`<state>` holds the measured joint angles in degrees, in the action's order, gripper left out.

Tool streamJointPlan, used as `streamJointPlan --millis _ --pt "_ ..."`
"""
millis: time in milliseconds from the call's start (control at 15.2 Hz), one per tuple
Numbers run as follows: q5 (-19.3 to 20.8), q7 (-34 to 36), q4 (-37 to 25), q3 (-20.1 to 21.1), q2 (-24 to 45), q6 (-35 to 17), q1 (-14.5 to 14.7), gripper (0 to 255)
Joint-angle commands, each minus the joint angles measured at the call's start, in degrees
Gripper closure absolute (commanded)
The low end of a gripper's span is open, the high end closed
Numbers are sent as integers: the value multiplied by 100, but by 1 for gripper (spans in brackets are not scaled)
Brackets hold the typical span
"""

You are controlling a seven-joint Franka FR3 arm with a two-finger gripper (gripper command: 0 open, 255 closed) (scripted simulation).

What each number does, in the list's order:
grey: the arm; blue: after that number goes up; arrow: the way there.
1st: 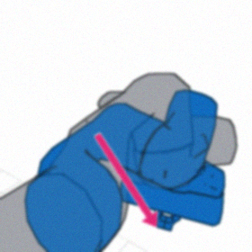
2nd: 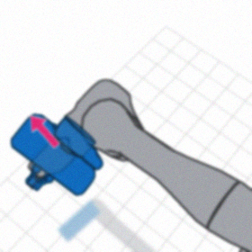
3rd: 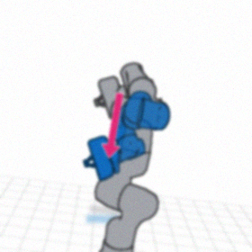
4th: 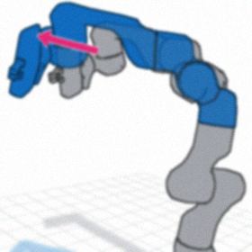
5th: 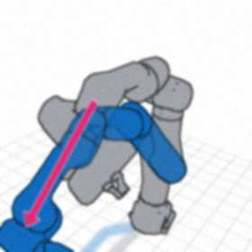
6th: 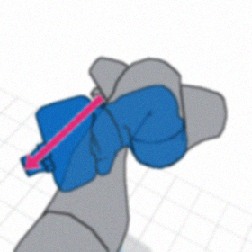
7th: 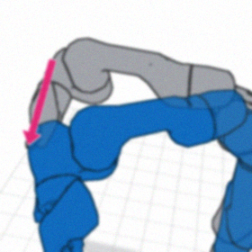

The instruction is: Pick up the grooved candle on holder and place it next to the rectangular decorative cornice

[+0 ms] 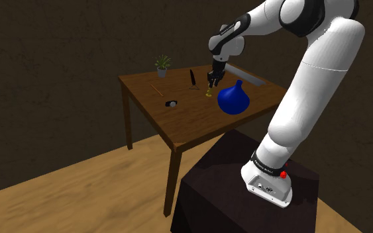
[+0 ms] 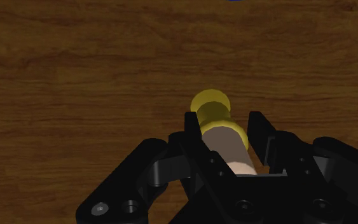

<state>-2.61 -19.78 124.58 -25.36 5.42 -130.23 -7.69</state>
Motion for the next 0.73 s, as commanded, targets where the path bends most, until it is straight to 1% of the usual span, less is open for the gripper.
streamJointPlan --millis 0,330,660 --pt "2 0 1 -2 1 1 -2 255" --pt "0 0 2 -2 4 -3 -2 255" --pt "131 91 -163 -13 -219 362 17 255"
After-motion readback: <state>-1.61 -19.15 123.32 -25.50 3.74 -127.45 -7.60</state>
